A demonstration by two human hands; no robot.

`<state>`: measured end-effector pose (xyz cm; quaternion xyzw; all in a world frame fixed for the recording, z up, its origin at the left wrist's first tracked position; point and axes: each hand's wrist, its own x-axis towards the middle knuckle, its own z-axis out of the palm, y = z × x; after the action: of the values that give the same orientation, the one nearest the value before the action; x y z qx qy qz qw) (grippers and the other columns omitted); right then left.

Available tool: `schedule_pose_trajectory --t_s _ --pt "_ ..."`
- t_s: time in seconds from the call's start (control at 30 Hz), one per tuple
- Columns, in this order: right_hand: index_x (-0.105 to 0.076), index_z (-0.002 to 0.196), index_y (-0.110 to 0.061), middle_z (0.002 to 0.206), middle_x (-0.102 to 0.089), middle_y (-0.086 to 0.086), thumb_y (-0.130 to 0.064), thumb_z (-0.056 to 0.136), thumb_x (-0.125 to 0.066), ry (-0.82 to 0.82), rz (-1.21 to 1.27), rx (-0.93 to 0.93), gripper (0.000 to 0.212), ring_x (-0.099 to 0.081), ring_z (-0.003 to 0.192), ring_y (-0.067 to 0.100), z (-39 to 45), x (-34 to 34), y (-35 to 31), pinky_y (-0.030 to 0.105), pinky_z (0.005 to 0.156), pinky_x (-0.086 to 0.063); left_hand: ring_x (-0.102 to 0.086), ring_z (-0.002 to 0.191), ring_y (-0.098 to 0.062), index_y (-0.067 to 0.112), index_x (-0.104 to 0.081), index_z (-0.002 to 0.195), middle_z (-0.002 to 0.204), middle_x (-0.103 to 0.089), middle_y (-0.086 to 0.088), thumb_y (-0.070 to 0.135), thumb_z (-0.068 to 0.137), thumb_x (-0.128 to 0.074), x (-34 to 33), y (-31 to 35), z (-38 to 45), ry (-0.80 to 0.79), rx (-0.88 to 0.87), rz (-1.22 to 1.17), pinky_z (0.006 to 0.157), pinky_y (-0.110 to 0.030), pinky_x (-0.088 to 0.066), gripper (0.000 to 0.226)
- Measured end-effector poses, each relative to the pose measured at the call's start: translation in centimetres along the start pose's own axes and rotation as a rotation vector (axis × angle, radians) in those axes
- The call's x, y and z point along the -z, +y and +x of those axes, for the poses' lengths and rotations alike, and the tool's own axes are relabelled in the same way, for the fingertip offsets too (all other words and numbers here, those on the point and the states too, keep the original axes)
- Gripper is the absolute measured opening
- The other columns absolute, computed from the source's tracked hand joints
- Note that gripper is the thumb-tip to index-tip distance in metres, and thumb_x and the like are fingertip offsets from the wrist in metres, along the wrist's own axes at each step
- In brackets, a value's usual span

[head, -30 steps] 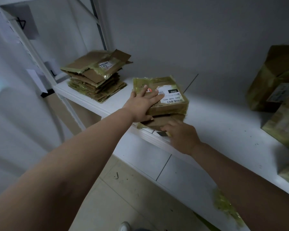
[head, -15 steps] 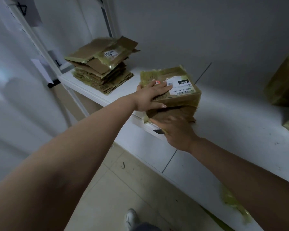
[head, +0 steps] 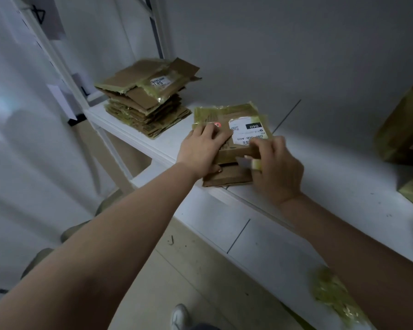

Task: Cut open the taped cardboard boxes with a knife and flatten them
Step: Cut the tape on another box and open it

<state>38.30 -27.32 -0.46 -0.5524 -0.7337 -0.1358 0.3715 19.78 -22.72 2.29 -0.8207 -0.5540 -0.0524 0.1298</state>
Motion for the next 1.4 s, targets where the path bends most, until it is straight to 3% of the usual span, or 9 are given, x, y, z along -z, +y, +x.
schedule_pose_trajectory --t_s 0.13,0.47,0.7,0.9,0.97,1.07,1.17,1.27,1.4 --pt "-0.054 0.116 -0.017 0.097 -0.051 0.017 -0.036 0.055 -0.088 -0.175 -0.202 -0.066 0.072 -0.054 0.073 0.032 0.9 -0.9 2.5 0.027 0.048 -0.035 -0.038 0.128 -0.034 0.028 -0.029 0.149 0.142 -0.04 -0.008 0.035 0.073 -0.075 -0.6 -0.1 -0.1 0.017 -0.039 -0.039 0.105 -0.04 -0.034 0.089" --pt "-0.062 0.119 -0.015 0.089 -0.061 0.009 -0.03 0.054 -0.087 -0.234 -0.094 0.017 0.071 -0.056 0.05 0.03 1.6 -1.2 3.9 0.024 0.047 -0.037 -0.024 0.144 -0.03 0.011 -0.014 0.154 0.158 -0.021 -0.012 0.044 0.071 -0.071 0.8 -1.5 0.1 -0.217 -0.106 -0.043 0.11 -0.043 -0.032 0.106" --pt "-0.042 0.139 -0.036 0.115 -0.058 -0.002 -0.047 0.074 -0.067 -0.433 -0.036 -0.062 0.071 -0.059 0.101 0.025 2.8 0.9 4.0 0.031 0.075 -0.041 -0.021 0.144 -0.037 0.001 -0.015 0.151 0.155 -0.026 -0.016 0.038 0.071 -0.075 2.9 -1.8 1.1 -0.378 -0.127 -0.094 0.112 -0.039 -0.033 0.106" --pt "-0.039 0.139 -0.041 0.125 -0.056 -0.002 -0.057 0.079 -0.06 -0.511 -0.066 -0.059 0.065 -0.055 0.112 0.023 3.5 1.6 3.8 0.031 0.084 -0.04 -0.032 0.135 -0.034 0.002 -0.024 0.146 0.145 -0.038 -0.018 0.039 0.07 -0.075 3.5 -2.2 1.6 -0.424 -0.111 -0.119 0.108 -0.041 -0.037 0.099" --pt "-0.037 0.139 -0.042 0.128 -0.055 -0.003 -0.057 0.079 -0.059 -0.509 -0.078 -0.062 0.066 -0.055 0.113 0.022 3.7 1.8 3.8 0.031 0.084 -0.039 -0.022 0.143 -0.035 0.003 -0.016 0.15 0.153 -0.027 -0.017 0.041 0.071 -0.072 3.3 -1.9 1.2 -0.369 -0.11 -0.088 0.113 -0.049 -0.03 0.104" --pt "-0.031 0.143 -0.039 0.13 -0.054 -0.003 -0.06 0.08 -0.059 -0.518 -0.145 -0.063 0.072 -0.055 0.113 0.022 3.4 2.1 3.8 0.03 0.083 -0.039 -0.009 0.147 -0.035 0.005 -0.011 0.151 0.157 -0.017 -0.018 0.046 0.076 -0.066 1.3 -0.5 -0.8 -0.099 -0.019 0.042 0.116 -0.052 -0.019 0.101" --pt "-0.028 0.145 -0.035 0.127 -0.054 0.0 -0.061 0.078 -0.061 -0.512 -0.184 -0.048 0.078 -0.058 0.108 0.025 2.7 1.5 3.4 0.031 0.08 -0.04 -0.014 0.145 -0.039 0.002 -0.022 0.148 0.152 -0.024 -0.024 0.03 0.082 -0.07 -0.6 0.4 -2.0 0.084 0.116 -0.005 0.114 -0.048 -0.026 0.086" --pt "-0.032 0.144 -0.034 0.122 -0.056 0.002 -0.055 0.075 -0.067 -0.493 -0.164 -0.082 0.08 -0.06 0.102 0.029 2.4 1.0 2.9 0.032 0.076 -0.042 -0.015 0.144 -0.044 -0.002 -0.028 0.145 0.149 -0.025 -0.031 0.008 0.085 -0.065 -1.7 0.6 -2.4 0.132 0.161 -0.019 0.113 -0.048 -0.029 0.071" --pt "-0.033 0.144 -0.034 0.118 -0.056 0.004 -0.054 0.075 -0.069 -0.48 -0.154 -0.084 0.08 -0.062 0.095 0.033 1.7 0.4 2.6 0.034 0.074 -0.044 -0.018 0.141 -0.048 -0.005 -0.025 0.145 0.147 -0.026 -0.034 0.002 0.087 -0.06 -2.3 0.9 -3.2 0.084 0.195 -0.026 0.115 -0.048 -0.024 0.069"
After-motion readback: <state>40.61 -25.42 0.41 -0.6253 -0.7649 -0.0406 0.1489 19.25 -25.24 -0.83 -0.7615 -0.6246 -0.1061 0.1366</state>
